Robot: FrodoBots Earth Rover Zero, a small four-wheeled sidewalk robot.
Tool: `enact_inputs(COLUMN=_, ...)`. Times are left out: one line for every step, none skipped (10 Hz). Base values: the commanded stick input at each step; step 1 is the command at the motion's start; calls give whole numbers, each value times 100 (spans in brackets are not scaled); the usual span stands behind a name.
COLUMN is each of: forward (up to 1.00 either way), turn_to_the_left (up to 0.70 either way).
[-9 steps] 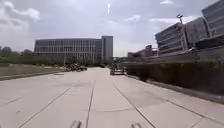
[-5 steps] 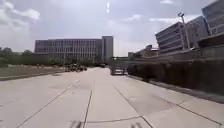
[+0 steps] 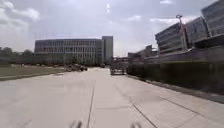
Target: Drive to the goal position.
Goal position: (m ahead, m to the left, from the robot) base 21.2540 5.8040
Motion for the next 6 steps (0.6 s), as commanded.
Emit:
enact_inputs(forward=70, turn_to_the_left=4)
enact_inputs(forward=70, turn_to_the_left=4)
enact_inputs(forward=70, turn_to_the_left=4)
enact_inputs(forward=70, turn_to_the_left=4)
enact_inputs(forward=70, turn_to_the_left=12)
enact_inputs(forward=70, turn_to_the_left=29)
